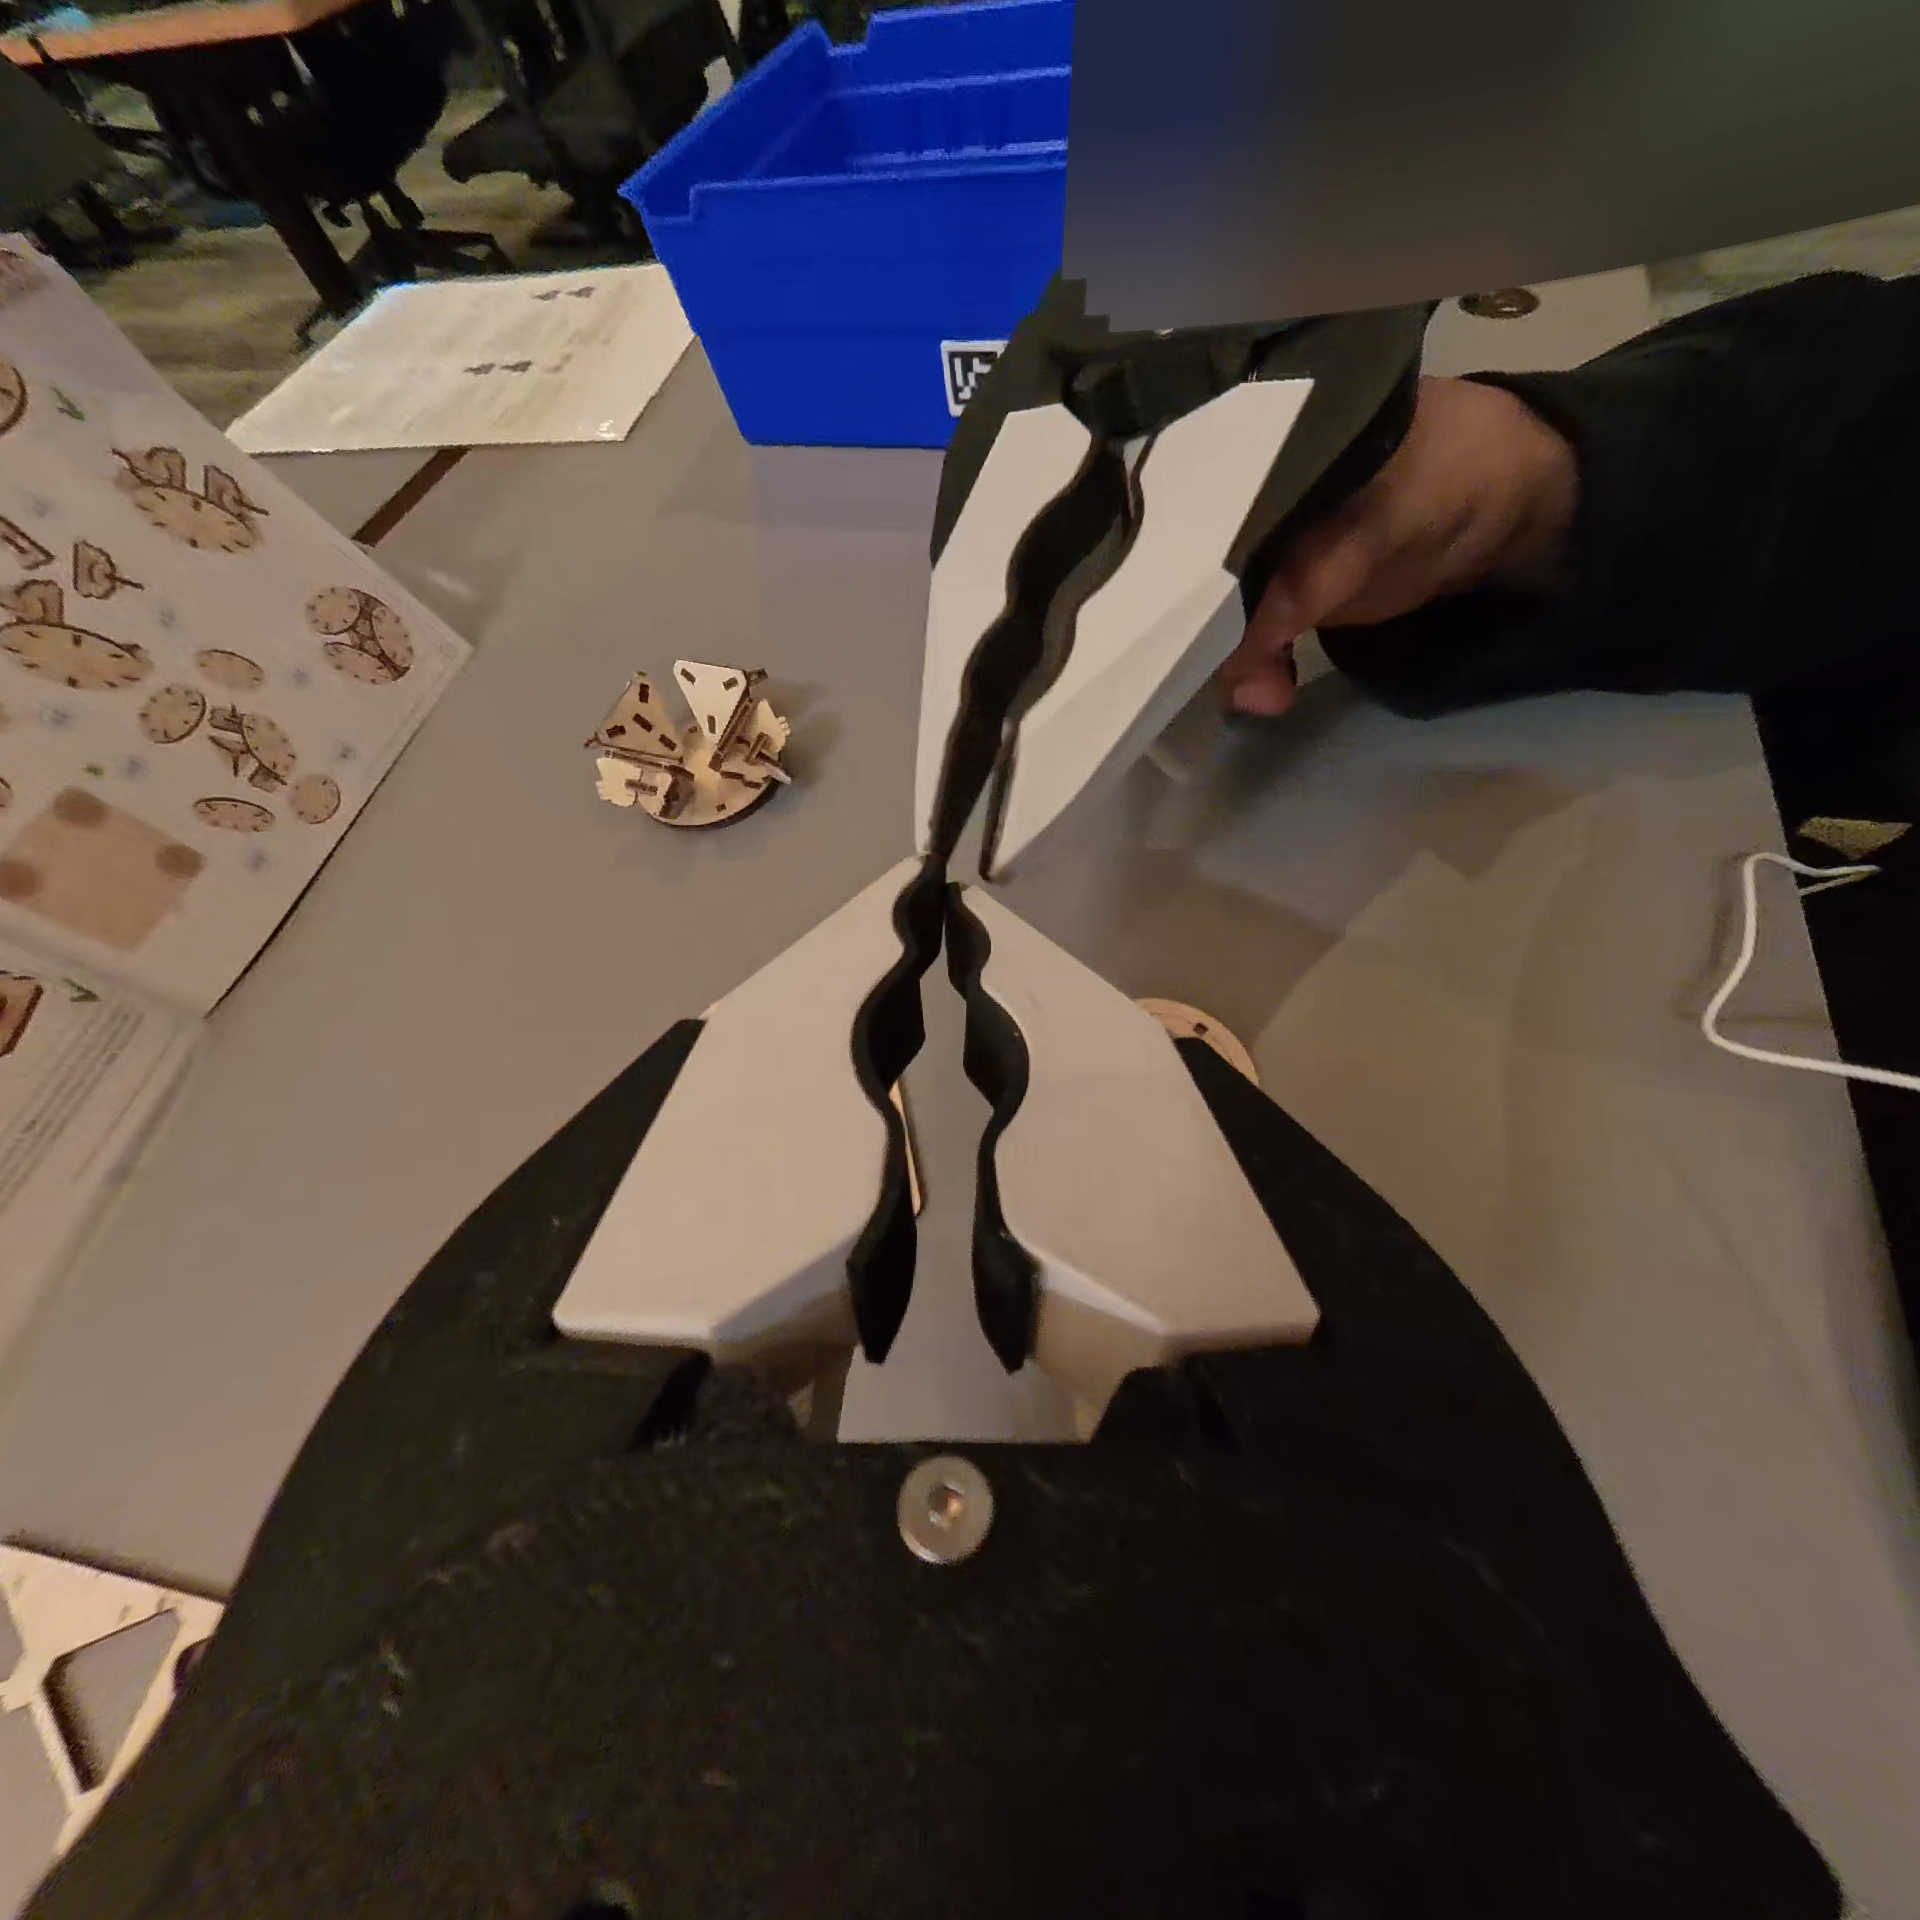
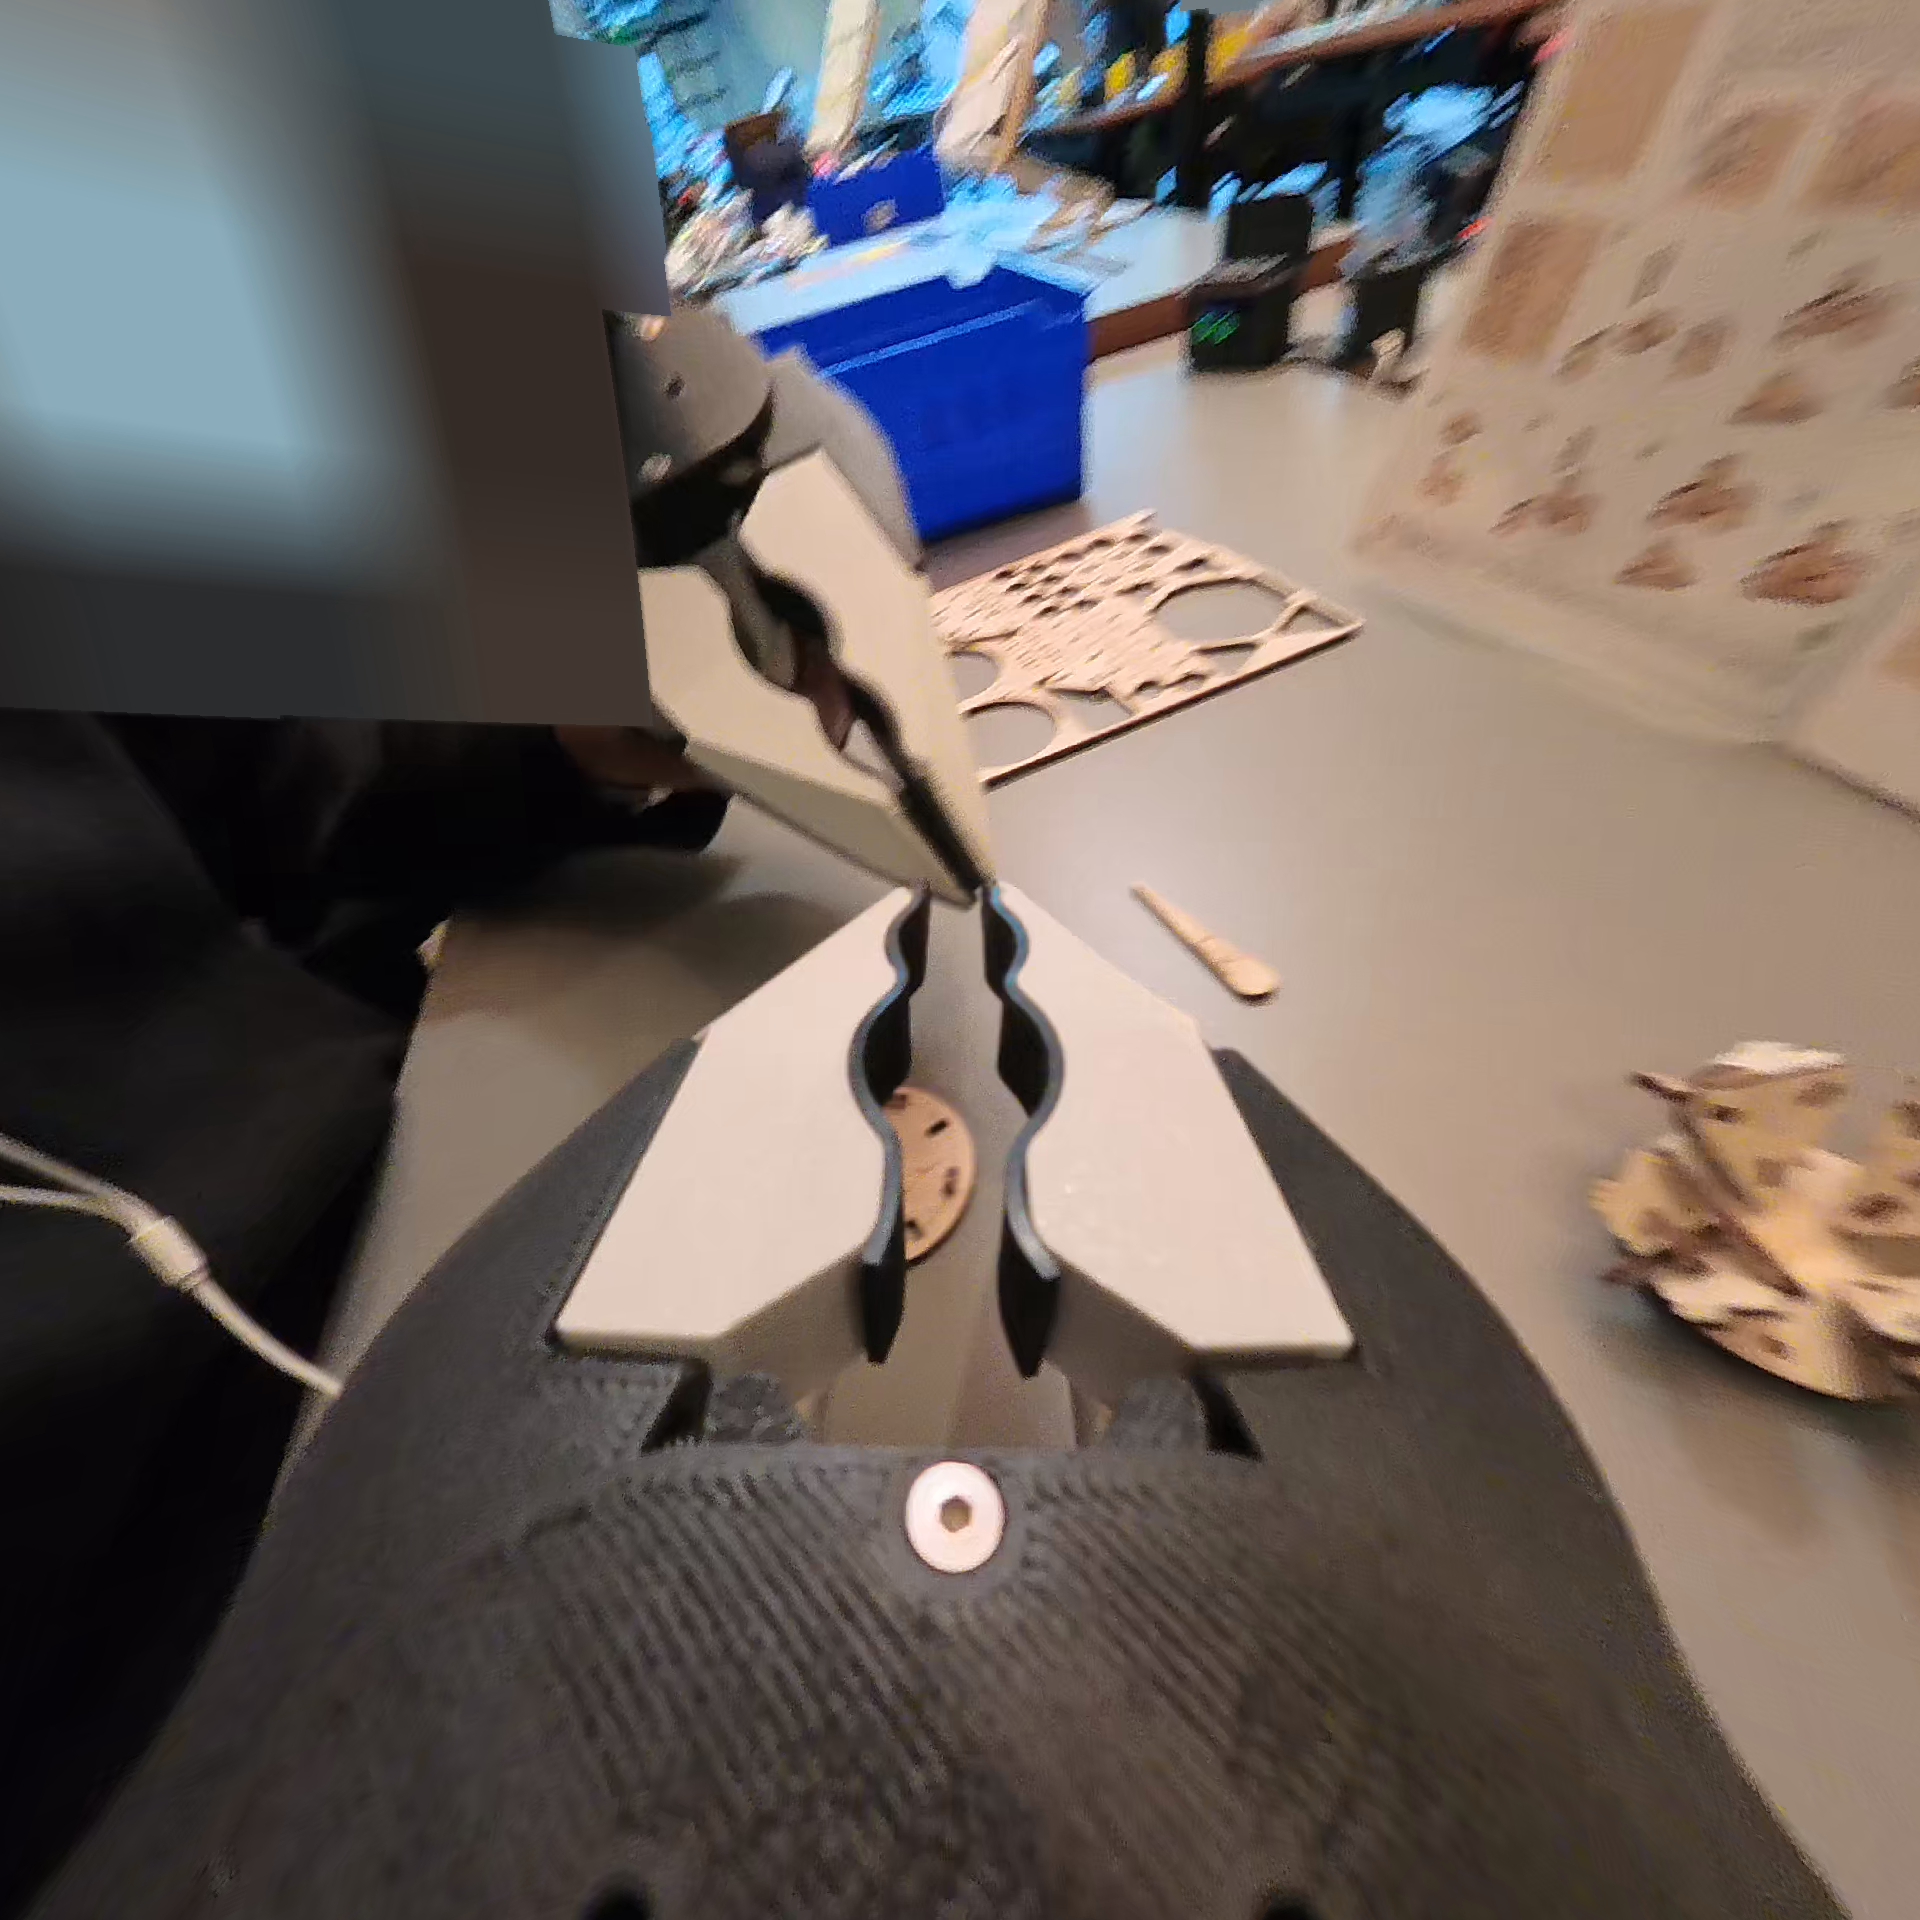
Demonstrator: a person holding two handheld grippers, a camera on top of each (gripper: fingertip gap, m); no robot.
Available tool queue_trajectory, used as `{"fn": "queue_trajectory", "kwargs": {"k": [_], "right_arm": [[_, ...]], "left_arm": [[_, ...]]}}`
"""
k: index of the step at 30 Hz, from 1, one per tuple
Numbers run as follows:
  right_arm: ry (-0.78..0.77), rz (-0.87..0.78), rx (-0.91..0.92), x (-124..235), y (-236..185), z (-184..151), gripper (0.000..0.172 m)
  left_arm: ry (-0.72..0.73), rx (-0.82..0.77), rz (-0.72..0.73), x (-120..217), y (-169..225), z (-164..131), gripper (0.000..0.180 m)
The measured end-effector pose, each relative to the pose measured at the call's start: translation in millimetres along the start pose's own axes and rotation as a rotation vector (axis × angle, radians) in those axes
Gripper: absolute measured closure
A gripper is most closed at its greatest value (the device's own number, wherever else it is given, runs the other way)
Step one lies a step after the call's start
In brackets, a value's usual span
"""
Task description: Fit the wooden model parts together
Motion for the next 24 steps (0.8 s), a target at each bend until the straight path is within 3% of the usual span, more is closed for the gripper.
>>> {"fn": "queue_trajectory", "kwargs": {"k": [6, 10, 16, 19, 24], "right_arm": [[0.013, 0.013, -0.057, 4, 5, 4, 0.164], [-0.008, -0.131, 0.021, 15, 27, 6, 0.172], [0.052, -0.366, 0.032, 61, 73, 21, 0.168], [-0.045, -0.398, -0.007, 65, 85, 4, 0.162], [-0.312, -0.337, -0.039, 33, 81, -47, 0.160]], "left_arm": [[0.054, 0.074, 0.004, 5, -6, -2, 0.180], [0.065, 0.103, 0.019, 12, -14, -6, 0.180], [0.116, 0.208, -0.034, 17, -14, -14, 0.180], [0.148, 0.257, -0.052, 18, -15, -13, 0.180], [0.163, 0.303, -0.087, 16, -13, -15, 0.180]]}}
Point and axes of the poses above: each gripper's, where its closed fingertips meet, x back along the fingers, z out of its top, y = z × x across the jaws, the point moved 1 cm from there along x, back along the fingers, and after that the axes turned 11 degrees about -x, right-handed, at the moved point
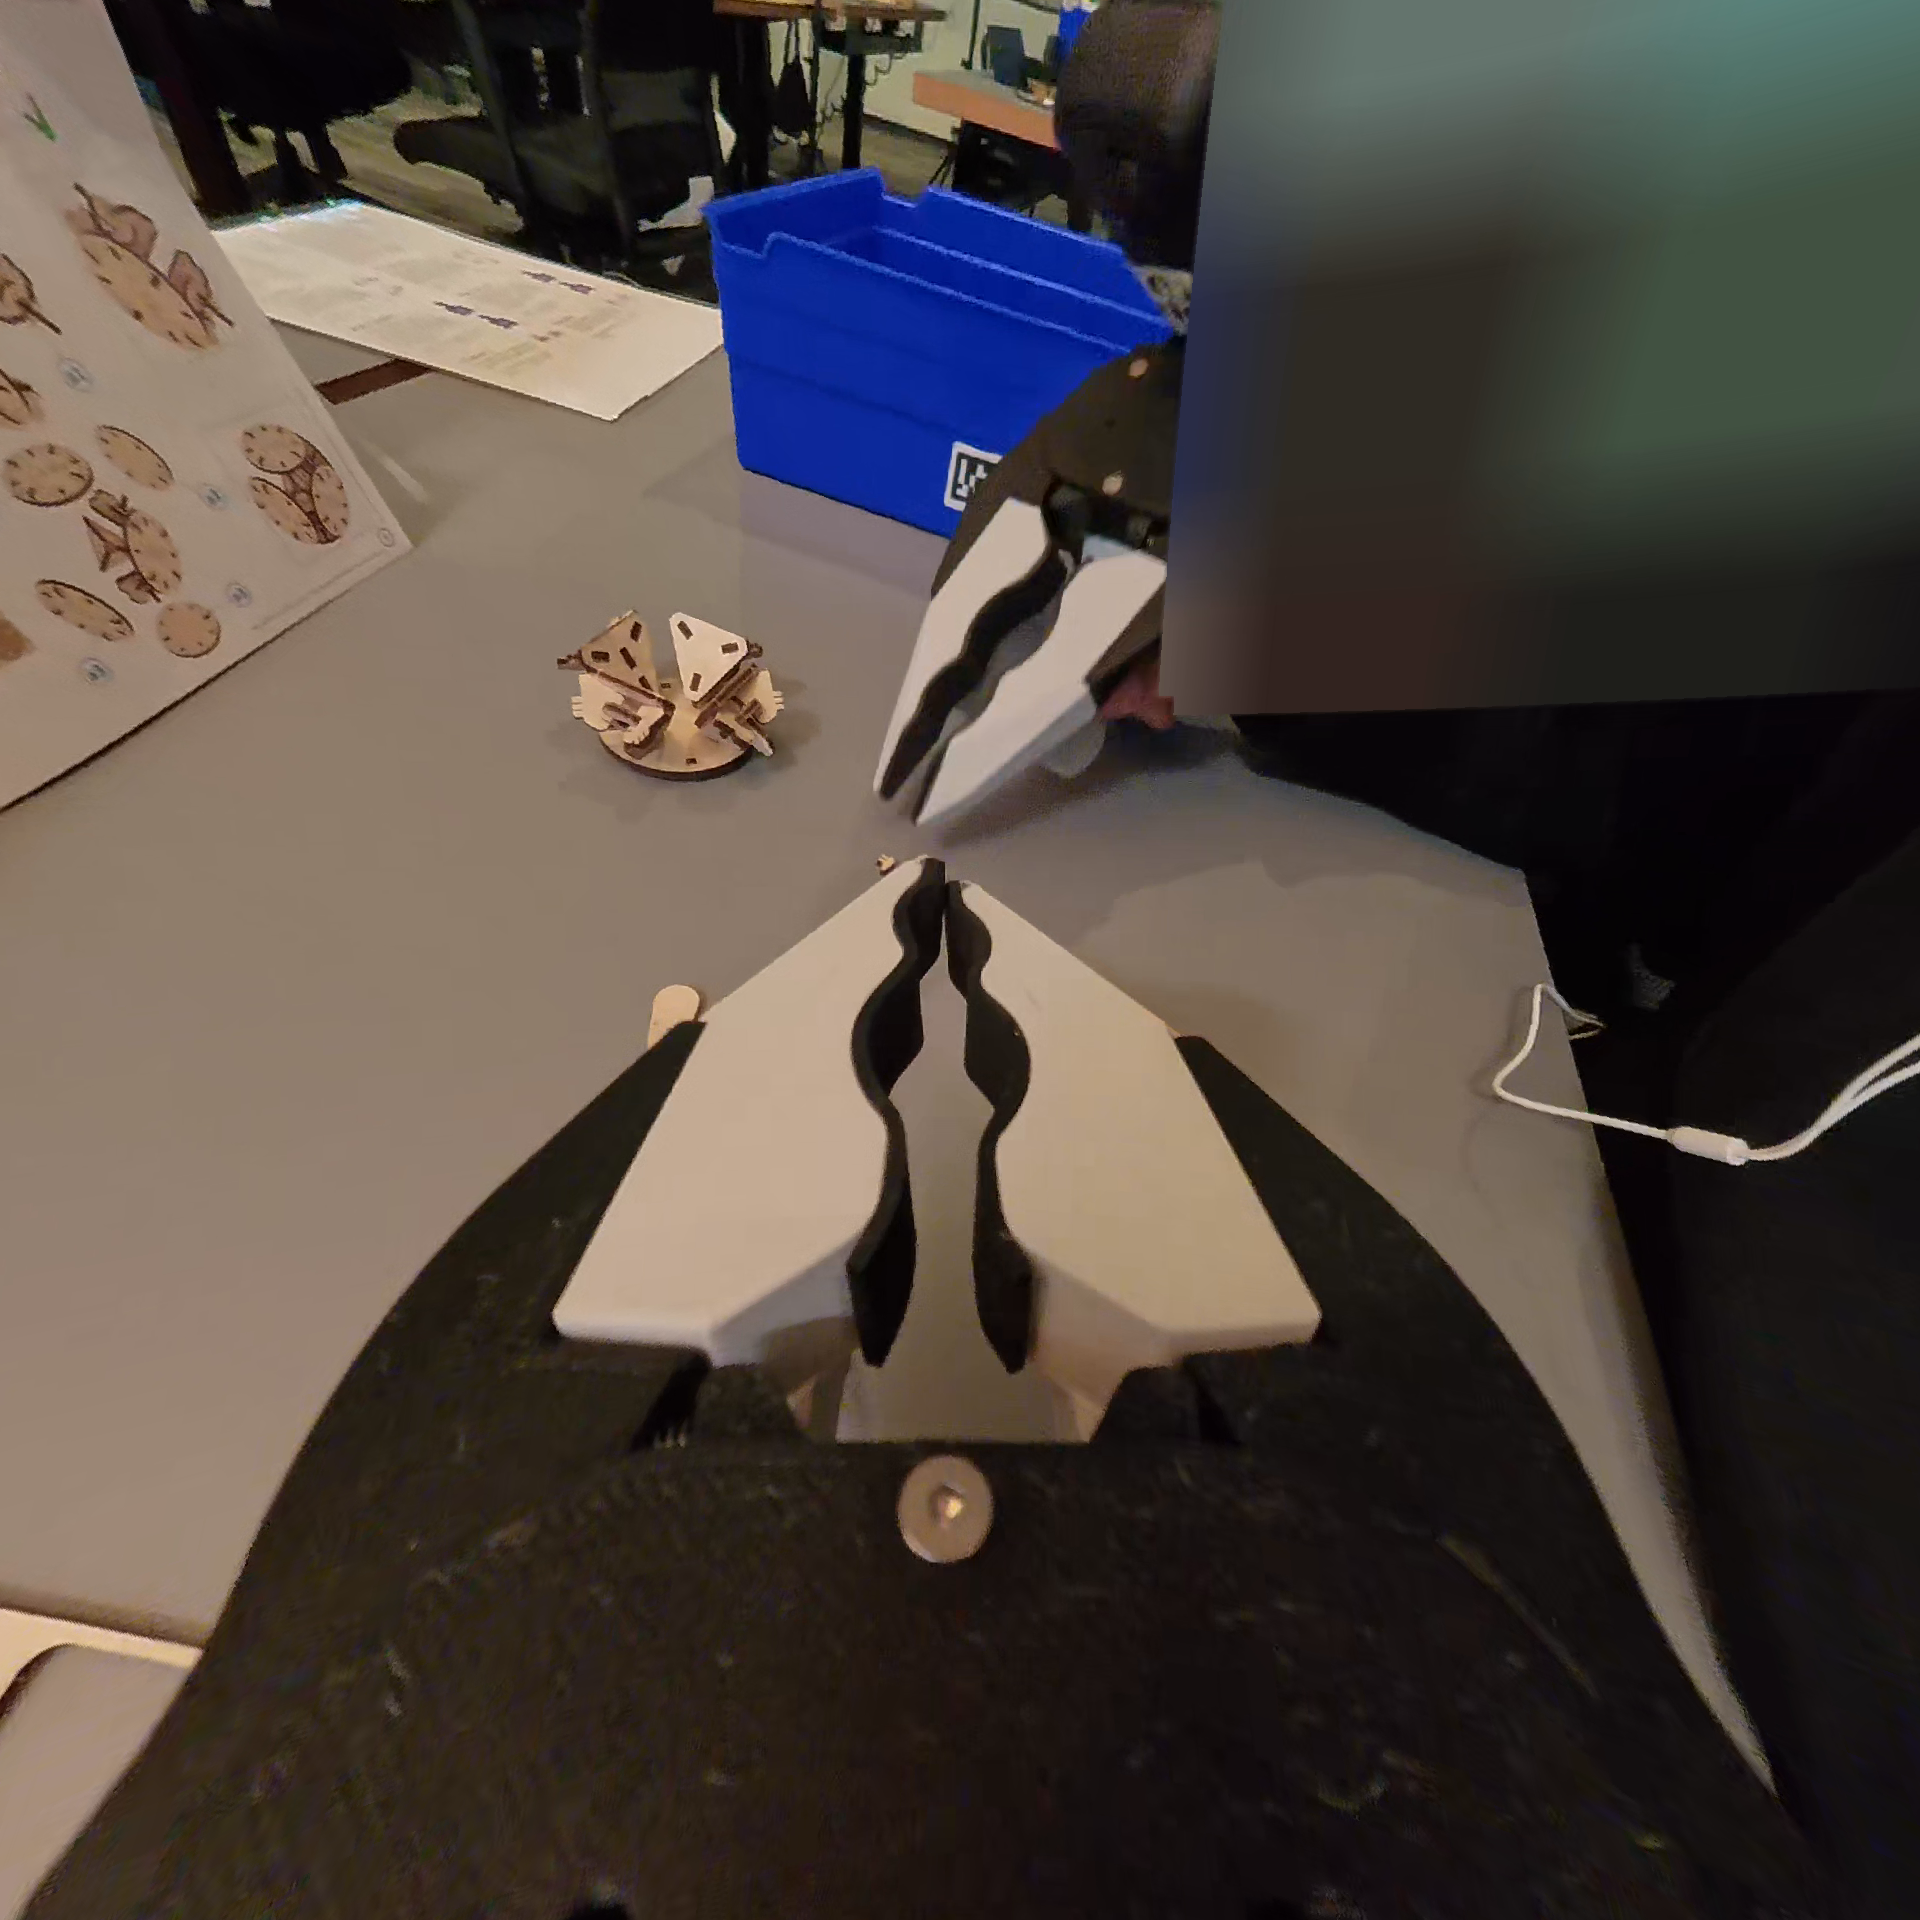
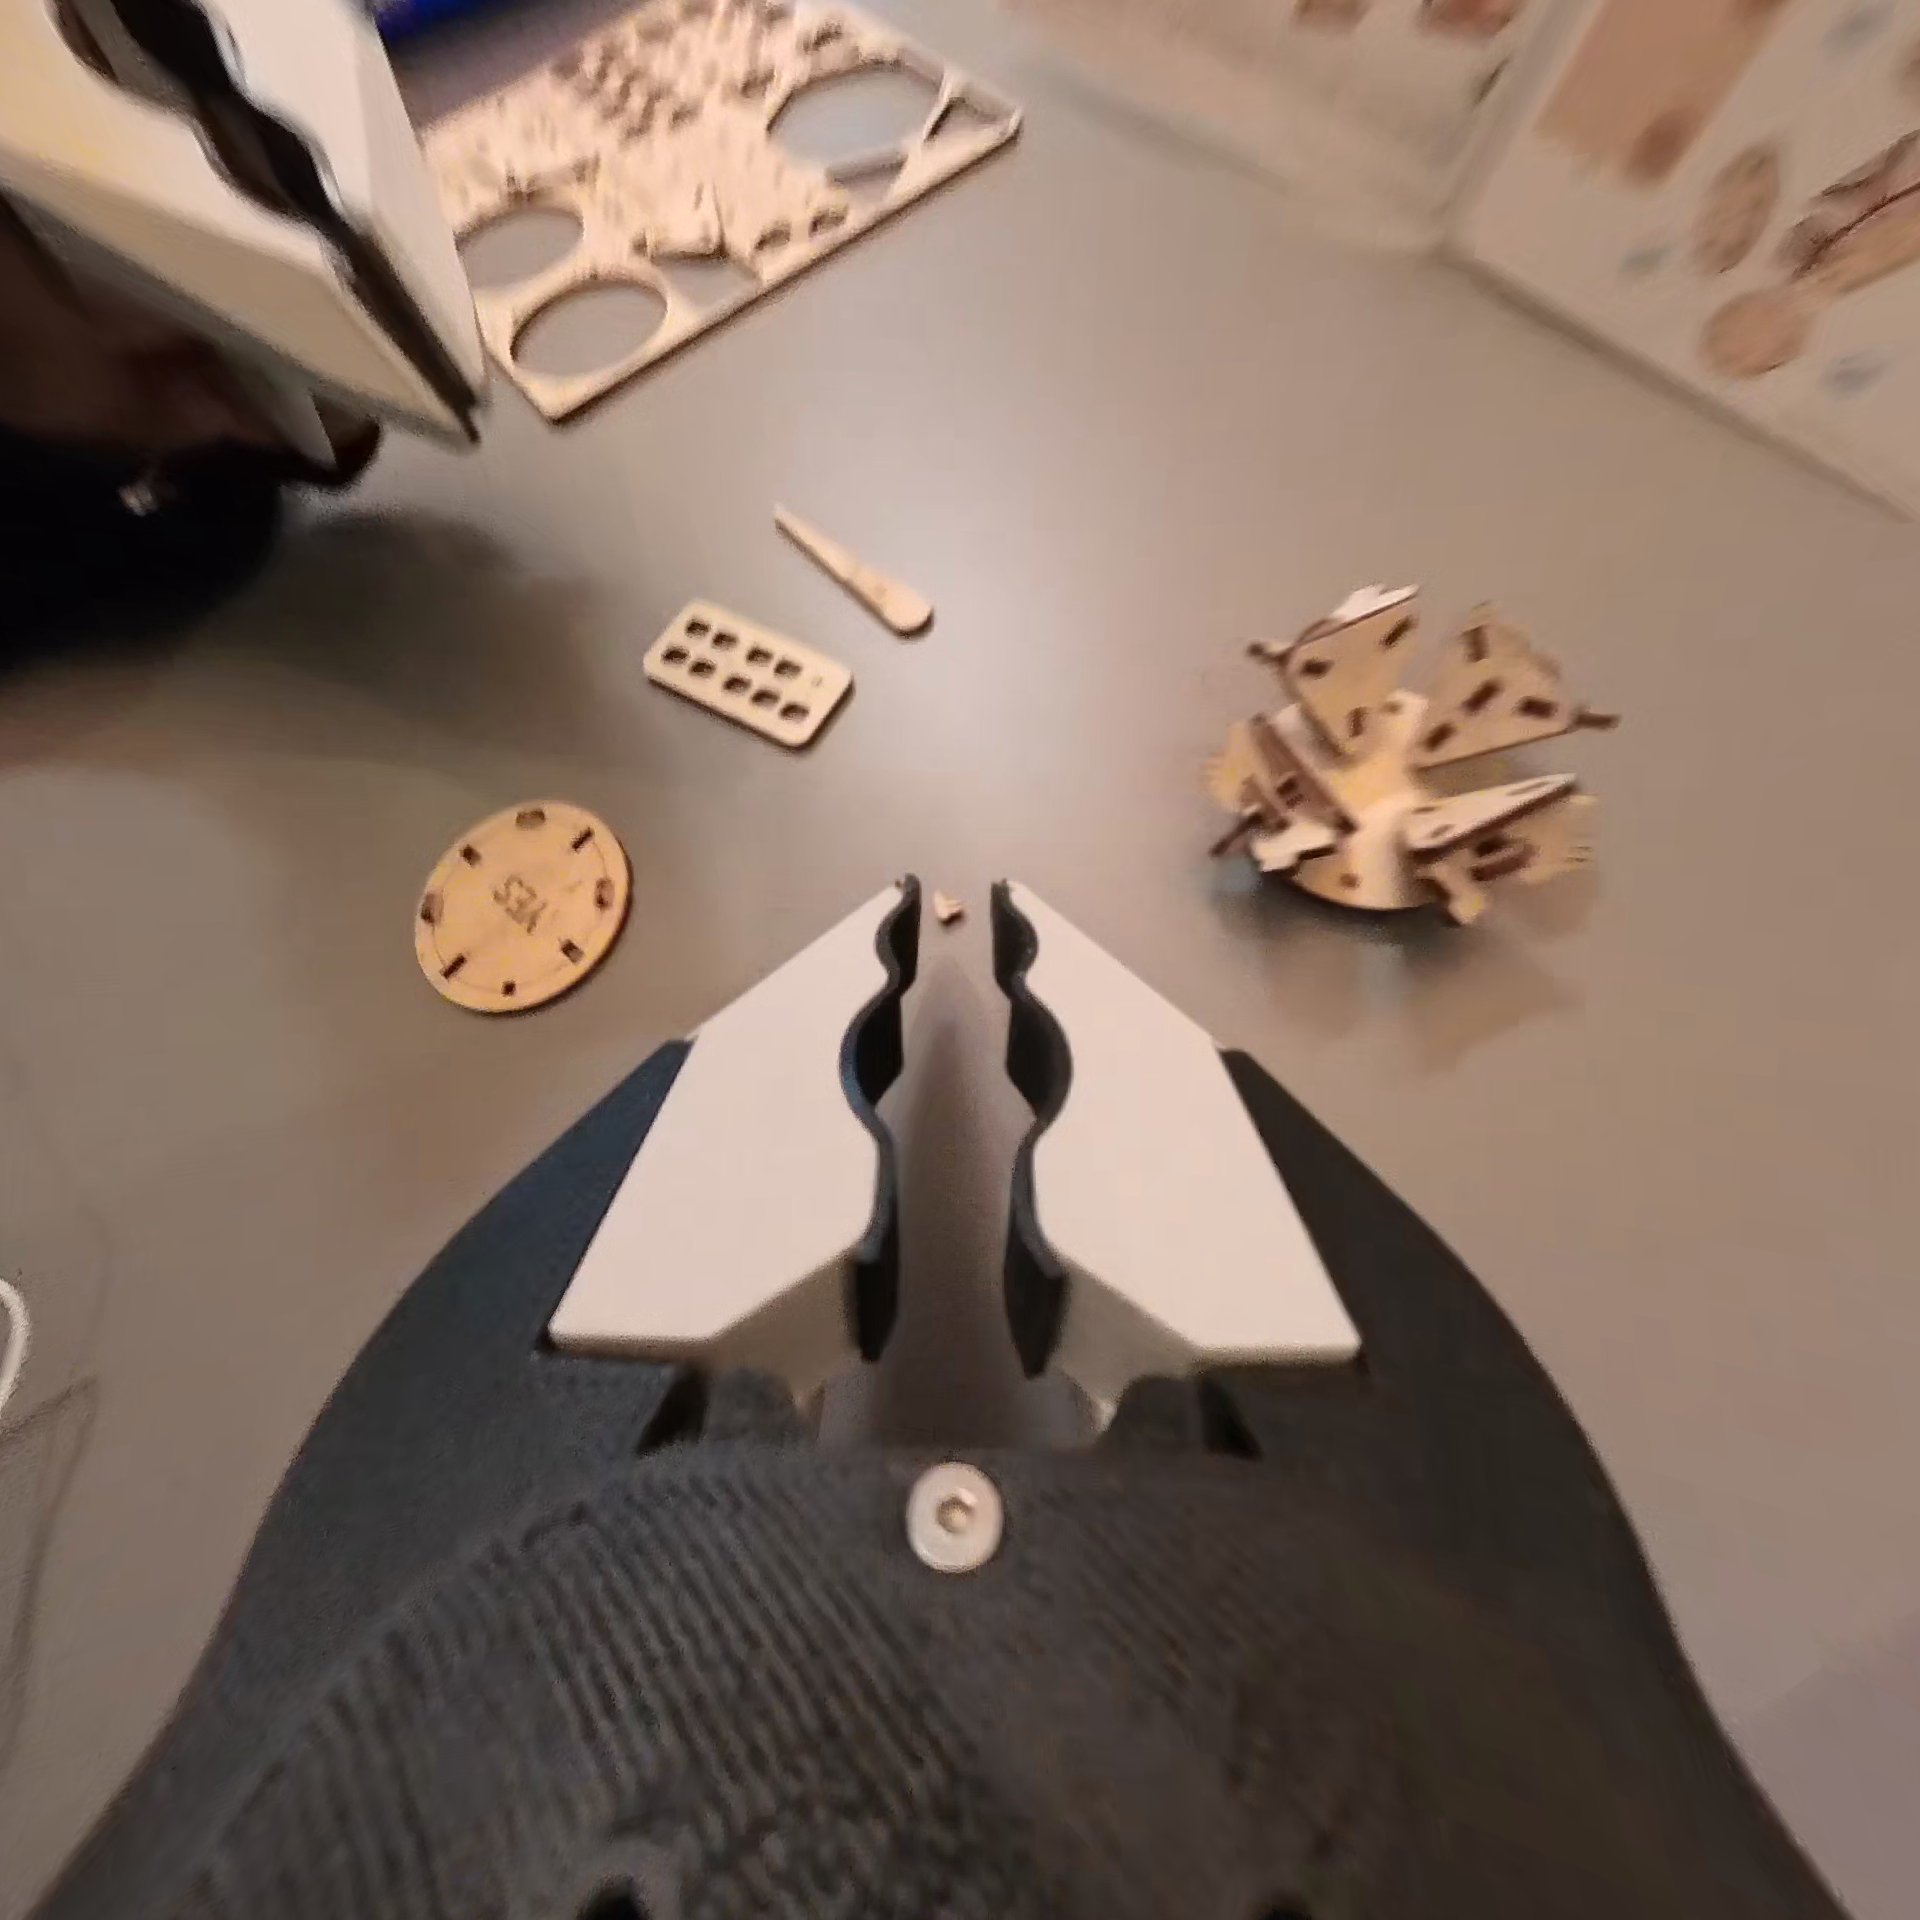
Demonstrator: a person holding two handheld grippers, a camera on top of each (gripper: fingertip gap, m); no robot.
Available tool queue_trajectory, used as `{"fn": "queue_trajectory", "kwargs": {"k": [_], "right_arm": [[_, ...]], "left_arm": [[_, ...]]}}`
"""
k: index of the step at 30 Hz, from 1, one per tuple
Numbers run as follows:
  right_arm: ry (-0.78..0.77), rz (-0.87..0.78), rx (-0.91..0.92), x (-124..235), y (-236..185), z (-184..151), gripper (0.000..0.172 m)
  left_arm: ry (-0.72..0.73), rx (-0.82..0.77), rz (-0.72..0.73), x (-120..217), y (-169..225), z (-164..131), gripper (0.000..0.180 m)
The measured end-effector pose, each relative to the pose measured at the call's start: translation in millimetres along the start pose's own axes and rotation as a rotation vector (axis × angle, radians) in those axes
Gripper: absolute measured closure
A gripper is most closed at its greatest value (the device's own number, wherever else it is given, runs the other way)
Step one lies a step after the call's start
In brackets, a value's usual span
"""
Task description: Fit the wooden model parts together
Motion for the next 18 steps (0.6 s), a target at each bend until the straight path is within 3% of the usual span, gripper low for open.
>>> {"fn": "queue_trajectory", "kwargs": {"k": [5, 8, 12, 18], "right_arm": [[-0.062, -0.051, 0.089, -15, -3, -12, 0.155], [-0.061, -0.056, 0.087, -16, -2, -12, 0.168], [-0.025, -0.023, 0.082, -10, -8, -5, 0.168], [0.288, 0.450, -0.069, 20, -73, 40, 0.169]], "left_arm": [[-0.020, -0.008, -0.008, -4, 3, -4, 0.180], [-0.034, -0.011, -0.011, -6, 4, -7, 0.180], [-0.025, -0.004, -0.027, -8, 6, -7, 0.180], [0.059, 0.003, -0.088, -12, 17, 2, 0.177]]}}
Point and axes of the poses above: each gripper's, where its closed fingertips meet, x back along the fingers, z out of its top, y = z × x across the jaws, the point moved 1 cm from there along x, back along the fingers, and after that the axes turned 11 degrees about -x, right-handed, at the moved point
